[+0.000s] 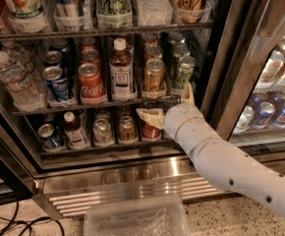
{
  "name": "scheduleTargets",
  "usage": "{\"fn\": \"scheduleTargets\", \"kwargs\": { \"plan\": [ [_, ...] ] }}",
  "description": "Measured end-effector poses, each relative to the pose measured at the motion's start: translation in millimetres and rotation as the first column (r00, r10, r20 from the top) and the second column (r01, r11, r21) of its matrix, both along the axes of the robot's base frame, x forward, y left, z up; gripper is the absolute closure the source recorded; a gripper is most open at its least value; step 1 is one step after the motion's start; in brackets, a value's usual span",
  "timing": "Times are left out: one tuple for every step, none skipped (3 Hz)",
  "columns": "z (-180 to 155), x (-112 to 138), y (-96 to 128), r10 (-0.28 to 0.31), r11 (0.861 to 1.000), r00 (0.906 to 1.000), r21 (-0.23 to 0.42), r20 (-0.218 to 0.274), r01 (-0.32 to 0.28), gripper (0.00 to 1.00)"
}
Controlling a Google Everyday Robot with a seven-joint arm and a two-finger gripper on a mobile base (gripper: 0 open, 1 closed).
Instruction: Pick orange can from middle shelf of fridge
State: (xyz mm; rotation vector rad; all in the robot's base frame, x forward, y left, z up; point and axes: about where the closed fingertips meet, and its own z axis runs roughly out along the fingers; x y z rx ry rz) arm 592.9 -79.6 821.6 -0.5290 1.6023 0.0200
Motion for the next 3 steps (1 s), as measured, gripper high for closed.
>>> {"fn": "scheduleTargets", "kwargs": {
  "plan": [
    [4.7, 7.7, 9.2, -0.010, 0.998, 0.9981, 0.057, 0.060, 0.007, 0.14],
    [8.7, 15.1, 15.0, -0.024, 0.996, 0.9945, 0.090, 0.102, 0.015, 0.20],
    [11.3, 22.7, 18.1, -0.040, 0.994, 0.9905, 0.108, 0.132, 0.026, 0.28]
  ]
}}
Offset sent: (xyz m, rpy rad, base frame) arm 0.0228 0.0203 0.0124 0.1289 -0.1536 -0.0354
